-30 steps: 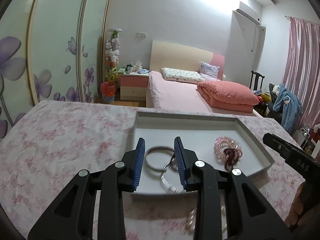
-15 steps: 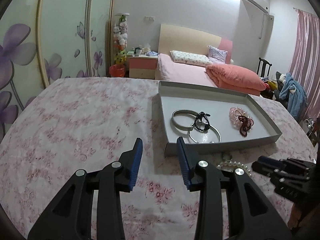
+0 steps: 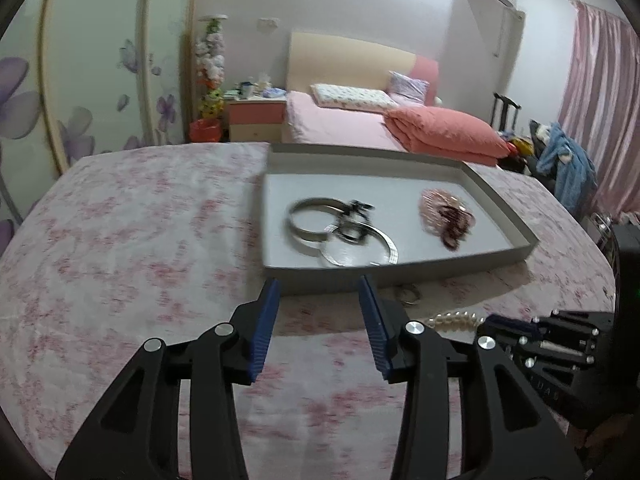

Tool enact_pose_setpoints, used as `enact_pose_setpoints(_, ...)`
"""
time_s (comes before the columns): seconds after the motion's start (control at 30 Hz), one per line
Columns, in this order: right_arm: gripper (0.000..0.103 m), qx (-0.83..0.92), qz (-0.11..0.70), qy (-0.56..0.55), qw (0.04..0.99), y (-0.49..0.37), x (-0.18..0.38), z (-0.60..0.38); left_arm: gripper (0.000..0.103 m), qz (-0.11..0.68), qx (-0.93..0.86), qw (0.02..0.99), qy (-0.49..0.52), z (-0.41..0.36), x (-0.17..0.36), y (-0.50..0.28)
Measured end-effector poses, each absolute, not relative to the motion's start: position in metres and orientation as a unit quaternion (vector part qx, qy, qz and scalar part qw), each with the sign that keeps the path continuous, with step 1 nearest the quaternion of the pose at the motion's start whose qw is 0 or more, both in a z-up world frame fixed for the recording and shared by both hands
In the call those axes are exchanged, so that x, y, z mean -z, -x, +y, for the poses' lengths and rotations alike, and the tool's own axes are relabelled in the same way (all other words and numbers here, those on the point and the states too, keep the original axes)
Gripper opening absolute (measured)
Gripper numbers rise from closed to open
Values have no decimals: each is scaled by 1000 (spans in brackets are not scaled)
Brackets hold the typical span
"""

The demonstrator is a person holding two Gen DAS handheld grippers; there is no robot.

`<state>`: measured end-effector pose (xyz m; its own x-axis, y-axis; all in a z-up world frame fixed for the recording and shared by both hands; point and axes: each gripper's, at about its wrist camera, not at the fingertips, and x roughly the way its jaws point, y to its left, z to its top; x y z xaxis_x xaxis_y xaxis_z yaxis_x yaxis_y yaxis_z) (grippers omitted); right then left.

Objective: Organize jewelry
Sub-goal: 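Grasp the white pearl bracelet with the right while the left grasps the small silver ring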

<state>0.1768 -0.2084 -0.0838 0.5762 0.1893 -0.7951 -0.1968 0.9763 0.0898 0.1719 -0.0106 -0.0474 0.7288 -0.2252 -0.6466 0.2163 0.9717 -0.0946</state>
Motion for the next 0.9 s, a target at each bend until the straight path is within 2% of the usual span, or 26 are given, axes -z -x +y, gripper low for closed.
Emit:
enact_pose_setpoints(0.2,10,-40,446,-39,893,-182,87,-263,45,383,150,911,-27,-57,60,-178)
enact_pose_setpoints(0.57,10,-55,439,-53,895,-182,88,-275,45,430,116,893,-61,-101,85,-200)
enact_pose_setpoints(0.67,10,-55,439,-53,895,-182,87,-275,41,428,107,895,-65,-104,85,-203)
enact_pose_setpoints(0.83,10,-54,439,-52,895,-182,88,-275,23,427,89,898,-58,-100,85,-205)
enact_pose_setpoints(0.9,10,-54,439,-51,895,-182,88,-276,23,426,89,898,-56,-97,85,-205)
